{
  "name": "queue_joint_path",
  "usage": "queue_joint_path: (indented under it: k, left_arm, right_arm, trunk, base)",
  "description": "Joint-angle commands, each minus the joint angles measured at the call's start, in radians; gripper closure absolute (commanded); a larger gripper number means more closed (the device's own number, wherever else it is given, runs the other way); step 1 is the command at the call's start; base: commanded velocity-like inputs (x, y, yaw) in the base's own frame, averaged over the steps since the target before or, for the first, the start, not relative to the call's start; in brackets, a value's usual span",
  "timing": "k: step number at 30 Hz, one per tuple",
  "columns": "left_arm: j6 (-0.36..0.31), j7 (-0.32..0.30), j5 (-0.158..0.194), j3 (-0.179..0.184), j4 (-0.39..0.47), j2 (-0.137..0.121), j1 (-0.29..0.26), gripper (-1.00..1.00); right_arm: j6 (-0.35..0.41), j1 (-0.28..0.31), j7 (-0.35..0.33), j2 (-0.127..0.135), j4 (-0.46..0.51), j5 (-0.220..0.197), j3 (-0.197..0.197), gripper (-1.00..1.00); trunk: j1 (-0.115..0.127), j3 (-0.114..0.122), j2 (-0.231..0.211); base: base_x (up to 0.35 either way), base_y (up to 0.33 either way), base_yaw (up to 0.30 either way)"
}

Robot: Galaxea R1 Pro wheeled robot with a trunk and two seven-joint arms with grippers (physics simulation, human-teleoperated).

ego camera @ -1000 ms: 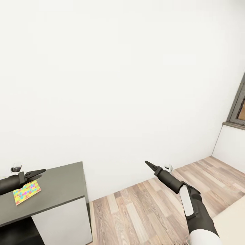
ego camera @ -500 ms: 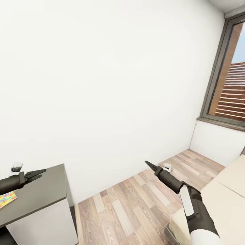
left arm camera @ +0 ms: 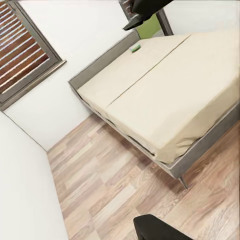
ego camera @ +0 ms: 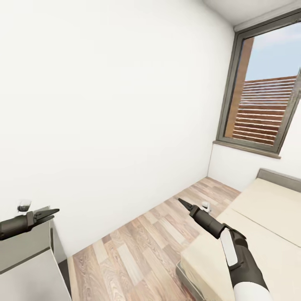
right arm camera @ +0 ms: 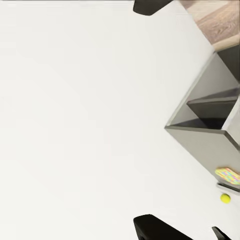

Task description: Put all the toys in the child's room - the three board games (two on the bed and one on the table), the two jigsaw puzzles on the table, and the tennis ball on the table - inside the toy box on the table in the child's room.

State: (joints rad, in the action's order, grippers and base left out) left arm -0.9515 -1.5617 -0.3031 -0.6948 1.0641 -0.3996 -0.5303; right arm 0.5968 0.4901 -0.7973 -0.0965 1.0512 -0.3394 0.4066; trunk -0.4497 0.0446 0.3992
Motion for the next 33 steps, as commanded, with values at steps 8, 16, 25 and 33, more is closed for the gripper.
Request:
queue_joint_path:
  k: [8,16,25,33]
  left_arm:
    - [-0.012,-0.009,-0.013,0.009,-0.001,0.016,0.0,-1.0]
    - [-0.012,-0.009,-0.012,0.041,0.0,0.023,0.0,-1.0]
    - [-0.011,-0.009,-0.005,0.046,-0.001,0.021,0.0,-1.0]
    - [-0.011,-0.009,-0.004,0.048,-0.001,0.022,0.0,-1.0]
  right_arm:
    - [0.007,0.001,-0.002,0.0,-0.008,-0.004,0.003,-1.0]
    - [0.006,0.001,-0.002,-0.003,-0.008,-0.004,0.002,-1.0]
    - [0.004,0.001,0.015,-0.01,-0.014,-0.003,-0.001,-1.0]
    - [0.003,0.001,0.034,-0.012,-0.014,-0.003,-0.002,-1.0]
  trunk:
    - [0.0,0.0,0.001]
    - [0.0,0.0,0.001]
    - [0.0,0.0,0.001]
    - [0.0,0.0,0.001]
  base:
    - [-0.029,-0.167,-0.277]
    - [-0.002,-0.071,-0.277]
    - [0.0,-0.007,-0.277]
    - [0.0,-0.001,-0.277]
